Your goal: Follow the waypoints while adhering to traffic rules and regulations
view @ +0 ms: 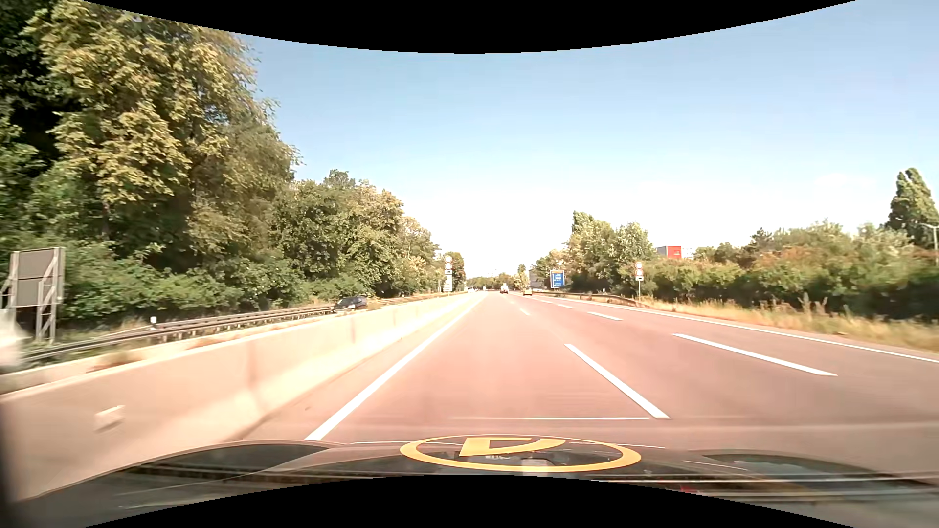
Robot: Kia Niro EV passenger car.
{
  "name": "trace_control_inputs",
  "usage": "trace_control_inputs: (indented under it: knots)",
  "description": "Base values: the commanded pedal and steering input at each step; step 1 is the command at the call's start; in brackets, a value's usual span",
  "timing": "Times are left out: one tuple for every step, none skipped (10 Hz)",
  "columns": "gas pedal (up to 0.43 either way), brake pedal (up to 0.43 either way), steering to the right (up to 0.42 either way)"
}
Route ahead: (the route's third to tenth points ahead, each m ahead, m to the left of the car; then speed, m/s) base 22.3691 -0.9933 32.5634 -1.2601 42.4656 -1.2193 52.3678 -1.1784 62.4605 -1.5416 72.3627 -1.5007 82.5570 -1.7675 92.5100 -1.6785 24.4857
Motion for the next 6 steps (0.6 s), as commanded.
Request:
trace_control_inputs:
  knots:
    - [0.197, 0.000, -0.002]
    - [0.197, 0.000, -0.002]
    - [0.197, 0.000, -0.002]
    - [0.197, 0.000, -0.002]
    - [0.197, 0.000, -0.003]
    - [0.197, 0.000, -0.003]
